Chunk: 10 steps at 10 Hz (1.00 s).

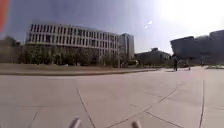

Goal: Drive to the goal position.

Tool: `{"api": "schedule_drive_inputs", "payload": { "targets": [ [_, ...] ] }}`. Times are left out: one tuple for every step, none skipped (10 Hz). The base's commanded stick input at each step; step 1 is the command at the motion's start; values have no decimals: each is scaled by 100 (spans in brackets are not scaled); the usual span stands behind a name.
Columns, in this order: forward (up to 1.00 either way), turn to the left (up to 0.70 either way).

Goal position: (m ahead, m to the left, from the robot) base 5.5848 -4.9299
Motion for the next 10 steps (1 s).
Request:
{"api": "schedule_drive_inputs", "payload": {
  "targets": [
    [0, -100],
    [0, -100],
    [76, -35],
    [88, -38],
    [100, -40],
    [100, -40],
    [100, -40],
    [100, -40],
    [100, -40],
    [100, -40]
  ]
}}
